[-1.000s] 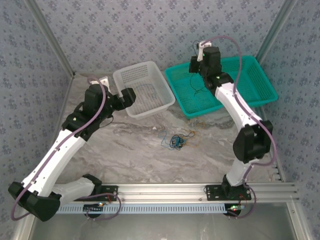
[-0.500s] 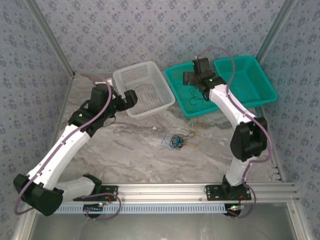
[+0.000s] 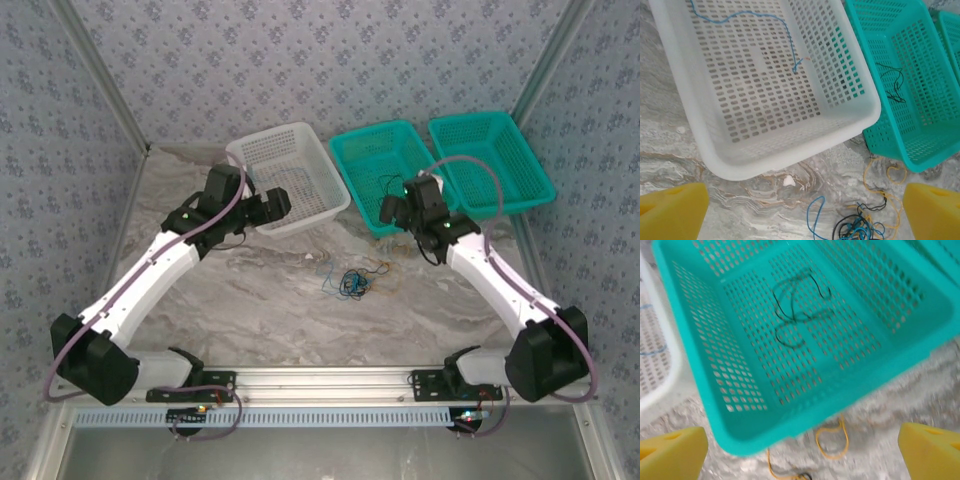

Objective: Untangle the cables

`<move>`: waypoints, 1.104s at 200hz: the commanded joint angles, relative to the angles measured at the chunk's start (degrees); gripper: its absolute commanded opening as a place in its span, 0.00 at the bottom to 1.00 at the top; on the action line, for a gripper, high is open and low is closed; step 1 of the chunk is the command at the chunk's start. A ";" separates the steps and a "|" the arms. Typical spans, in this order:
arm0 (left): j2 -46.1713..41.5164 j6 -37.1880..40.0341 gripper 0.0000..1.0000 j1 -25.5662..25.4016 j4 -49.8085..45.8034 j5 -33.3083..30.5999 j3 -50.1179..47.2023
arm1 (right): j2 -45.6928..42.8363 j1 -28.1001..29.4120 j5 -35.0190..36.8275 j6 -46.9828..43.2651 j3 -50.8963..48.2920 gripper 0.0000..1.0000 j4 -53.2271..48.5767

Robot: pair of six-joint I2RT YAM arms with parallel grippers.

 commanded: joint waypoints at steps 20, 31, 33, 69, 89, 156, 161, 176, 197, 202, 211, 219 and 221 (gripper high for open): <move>3.36 -1.92 0.99 -1.69 3.13 5.42 -0.79 | -3.96 0.28 -7.67 2.60 -10.69 0.97 -0.09; 4.86 -1.91 0.99 -2.15 2.95 6.25 -0.08 | -3.52 0.22 -9.06 2.08 -13.08 0.92 1.14; 5.02 -1.96 1.00 -2.23 2.94 6.36 0.05 | -3.39 0.14 -9.17 2.08 -13.42 0.91 1.29; 8.07 -1.52 0.99 -3.21 2.86 7.69 2.30 | -0.58 -0.31 -9.48 -0.41 -17.10 0.70 2.67; 9.01 -1.43 0.99 -3.22 2.61 7.83 3.01 | 2.87 -0.47 -9.34 -0.90 -17.23 0.54 1.98; 11.47 -0.98 0.99 -3.63 2.45 9.10 3.32 | 10.50 0.66 -8.20 -1.22 -17.16 0.43 6.89; 11.71 -1.03 0.99 -3.66 2.33 9.22 3.34 | 10.88 0.78 -7.95 -1.16 -17.04 0.42 7.04; 12.15 -1.01 0.99 -3.74 2.34 9.35 3.50 | 11.46 0.88 -7.61 -1.10 -16.90 0.42 7.65; 12.65 -0.93 0.99 -3.75 2.37 9.47 3.74 | 12.08 1.14 -7.49 -1.13 -16.94 0.41 8.62; 12.81 -0.92 1.00 -3.75 2.39 9.53 3.84 | 12.21 1.14 -7.41 -1.03 -16.83 0.41 8.67; 13.13 -0.92 1.00 -3.75 2.32 9.53 4.04 | 12.68 1.09 -7.35 -1.16 -16.71 0.41 8.76; 13.34 -0.92 0.99 -3.75 2.32 9.66 4.29 | 12.98 1.11 -7.29 -1.15 -16.68 0.41 8.77; 13.29 -0.90 0.99 -3.72 2.32 9.67 4.30 | 13.08 1.09 -7.24 -1.16 -16.67 0.41 8.82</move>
